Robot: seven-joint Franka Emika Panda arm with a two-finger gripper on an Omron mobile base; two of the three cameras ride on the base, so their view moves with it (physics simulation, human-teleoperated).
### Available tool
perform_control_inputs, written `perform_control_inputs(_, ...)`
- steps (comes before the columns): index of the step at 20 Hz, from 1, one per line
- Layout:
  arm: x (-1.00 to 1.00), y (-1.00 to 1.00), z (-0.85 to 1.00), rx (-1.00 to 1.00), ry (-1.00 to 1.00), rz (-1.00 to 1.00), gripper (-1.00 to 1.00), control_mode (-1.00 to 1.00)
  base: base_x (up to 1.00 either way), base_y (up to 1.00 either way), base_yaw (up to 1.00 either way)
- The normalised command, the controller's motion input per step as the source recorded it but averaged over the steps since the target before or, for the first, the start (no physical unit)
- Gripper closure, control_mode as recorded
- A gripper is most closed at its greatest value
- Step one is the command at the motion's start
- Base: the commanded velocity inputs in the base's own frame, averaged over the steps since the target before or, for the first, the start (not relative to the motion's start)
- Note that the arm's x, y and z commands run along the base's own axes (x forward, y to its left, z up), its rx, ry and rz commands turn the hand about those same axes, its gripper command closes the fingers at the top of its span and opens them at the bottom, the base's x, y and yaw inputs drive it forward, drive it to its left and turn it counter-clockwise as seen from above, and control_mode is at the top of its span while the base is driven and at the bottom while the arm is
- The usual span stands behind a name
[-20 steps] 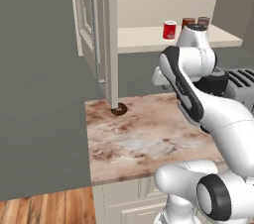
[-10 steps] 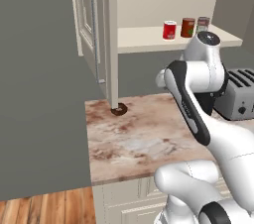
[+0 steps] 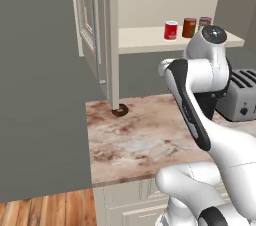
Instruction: Stack two cans on top of the other two cans in the cabinet.
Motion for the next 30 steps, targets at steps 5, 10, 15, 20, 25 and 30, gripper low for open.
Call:
perform_control_inputs(5,0.02,-0.04,0.49,0.05,-0.17,-0.05,-1.0,-1.0,0.0,0.0,0.0)
perform_control_inputs(10,0.05,-0.08,0.55,0.0,-0.01,-0.07,-1.0,-1.0,0.0,0.0,0.0)
perform_control_inputs(15,0.09,-0.09,0.5,0.0,0.0,-0.02,-1.0,-1.0,0.0,0.0,0.0)
perform_control_inputs(20,0.04,-0.13,0.24,0.0,-0.02,0.0,-1.0,-1.0,0.0,0.0,0.0)
perform_control_inputs(25,0.23,-0.1,-0.03,0.0,-0.09,0.02,-1.0,-1.0,0.0,0.0,0.0)
perform_control_inputs(30,0.35,-0.09,-0.04,0.0,-0.09,0.03,-1.0,-1.0,0.0,0.0,0.0)
